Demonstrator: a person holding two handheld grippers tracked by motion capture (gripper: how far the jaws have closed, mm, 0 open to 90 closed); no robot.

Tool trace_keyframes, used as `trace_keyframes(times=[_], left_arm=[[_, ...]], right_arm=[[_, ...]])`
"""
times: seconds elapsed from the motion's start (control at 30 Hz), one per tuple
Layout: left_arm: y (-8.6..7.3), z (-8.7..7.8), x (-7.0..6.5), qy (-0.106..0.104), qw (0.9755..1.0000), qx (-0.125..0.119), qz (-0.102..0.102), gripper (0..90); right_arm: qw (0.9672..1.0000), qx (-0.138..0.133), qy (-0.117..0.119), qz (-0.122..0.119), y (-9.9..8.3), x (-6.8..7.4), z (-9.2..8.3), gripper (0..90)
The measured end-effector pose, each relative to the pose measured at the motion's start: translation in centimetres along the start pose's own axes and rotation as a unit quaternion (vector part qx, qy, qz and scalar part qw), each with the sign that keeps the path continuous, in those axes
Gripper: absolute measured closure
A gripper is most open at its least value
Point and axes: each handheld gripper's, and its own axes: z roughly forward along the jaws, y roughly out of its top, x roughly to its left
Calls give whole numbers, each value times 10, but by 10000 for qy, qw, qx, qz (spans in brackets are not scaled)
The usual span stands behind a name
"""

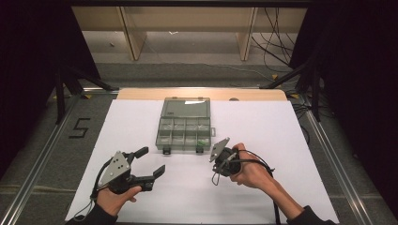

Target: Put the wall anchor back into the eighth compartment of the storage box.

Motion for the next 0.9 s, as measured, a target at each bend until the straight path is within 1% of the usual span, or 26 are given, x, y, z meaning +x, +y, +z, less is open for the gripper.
trace_keyframes(times=[0.03, 0.1, 0.13, 0.2, 0.23, 0.4, 0.5, 0.57, 0.6, 0.7, 0.77, 0.87, 0.9], left_arm=[[0, 0, 0, -7, 10000, 9, 16, 158], [0, 0, 0, -3, 10000, -2, -4, 158], [0, -1, 1, -1, 10000, -3, 4, 158], [0, -1, 1, -2, 10000, -2, 4, 158], [0, -1, 0, -6, 10000, 1, 7, 158], [0, 0, 0, -5, 10000, 8, 2, 158], [0, 0, 0, -6, 10000, 1, -1, 158], [0, 0, 0, -10, 10000, 7, 2, 158], [0, 0, 0, -10, 10000, -1, -2, 158], [0, 0, 0, -9, 10000, -2, 0, 158], [0, 0, 0, -9, 10000, -7, -2, 158], [0, 0, 1, -9, 10000, -3, -1, 158], [0, 0, 1, -11, 10000, -3, -2, 158]], right_arm=[[10000, -49, -65, -13, 3, -2, 1, 845], [10000, -58, -73, 27, 8, -5, 1, 845], [10000, -52, -2, 9, 10, -7, 1, 845], [10000, -77, -40, 19, 13, -9, 1, 845], [10000, -74, -65, -8, 14, -11, 1, 845], [9998, -93, -125, 81, 15, -15, 2, 845], [9998, -118, -143, 90, 16, -19, 1, 845], [9996, -163, -203, 75, 18, -21, 1, 845], [9996, -159, -181, 110, 18, -22, 1, 845], [9994, -182, -248, 131, 22, -26, 1, 845], [9994, -205, -239, 142, 24, -29, 0, 845], [9991, -279, -286, 152, 28, -33, -2, 845], [9990, -309, -300, 122, 29, -35, -3, 845]])
